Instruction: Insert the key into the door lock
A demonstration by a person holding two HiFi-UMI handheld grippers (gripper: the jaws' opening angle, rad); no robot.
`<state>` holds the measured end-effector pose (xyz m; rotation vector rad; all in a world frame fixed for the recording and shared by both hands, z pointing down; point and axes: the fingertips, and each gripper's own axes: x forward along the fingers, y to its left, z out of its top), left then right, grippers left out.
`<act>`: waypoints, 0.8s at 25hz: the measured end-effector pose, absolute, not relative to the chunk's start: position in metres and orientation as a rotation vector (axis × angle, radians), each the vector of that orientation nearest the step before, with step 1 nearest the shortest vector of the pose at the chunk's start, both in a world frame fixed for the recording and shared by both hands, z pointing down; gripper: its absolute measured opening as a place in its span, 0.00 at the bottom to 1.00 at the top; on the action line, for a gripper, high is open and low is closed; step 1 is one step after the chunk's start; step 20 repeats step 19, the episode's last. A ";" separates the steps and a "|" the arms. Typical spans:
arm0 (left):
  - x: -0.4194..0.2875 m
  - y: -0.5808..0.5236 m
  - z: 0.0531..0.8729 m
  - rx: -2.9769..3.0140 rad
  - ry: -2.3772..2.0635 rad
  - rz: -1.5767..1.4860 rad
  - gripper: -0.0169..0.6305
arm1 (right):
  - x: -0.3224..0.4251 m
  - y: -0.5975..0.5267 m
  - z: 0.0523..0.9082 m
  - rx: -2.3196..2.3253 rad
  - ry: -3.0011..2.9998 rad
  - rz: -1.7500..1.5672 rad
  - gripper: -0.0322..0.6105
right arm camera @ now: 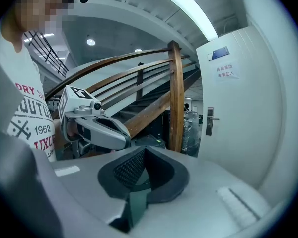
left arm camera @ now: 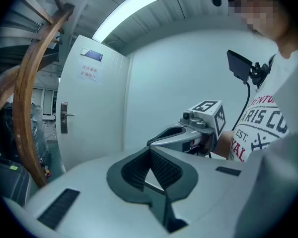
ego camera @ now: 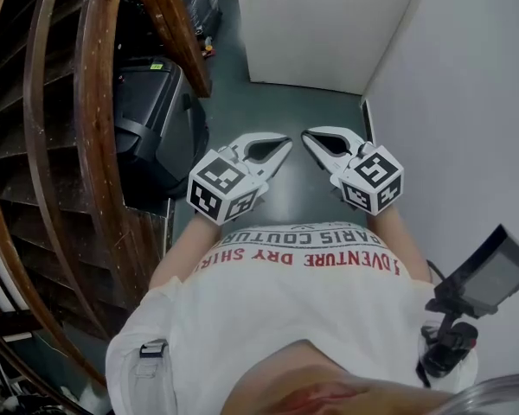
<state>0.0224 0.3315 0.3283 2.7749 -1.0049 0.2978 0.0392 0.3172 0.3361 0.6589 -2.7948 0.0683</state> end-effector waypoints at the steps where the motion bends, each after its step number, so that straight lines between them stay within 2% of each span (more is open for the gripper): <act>1: 0.023 0.333 0.325 2.780 -1.007 0.295 0.03 | 0.040 0.319 0.333 0.661 -2.798 0.062 0.05; 20: 0.035 0.349 0.314 2.804 -1.028 0.335 0.03 | 0.054 0.335 0.319 0.678 -2.824 0.026 0.05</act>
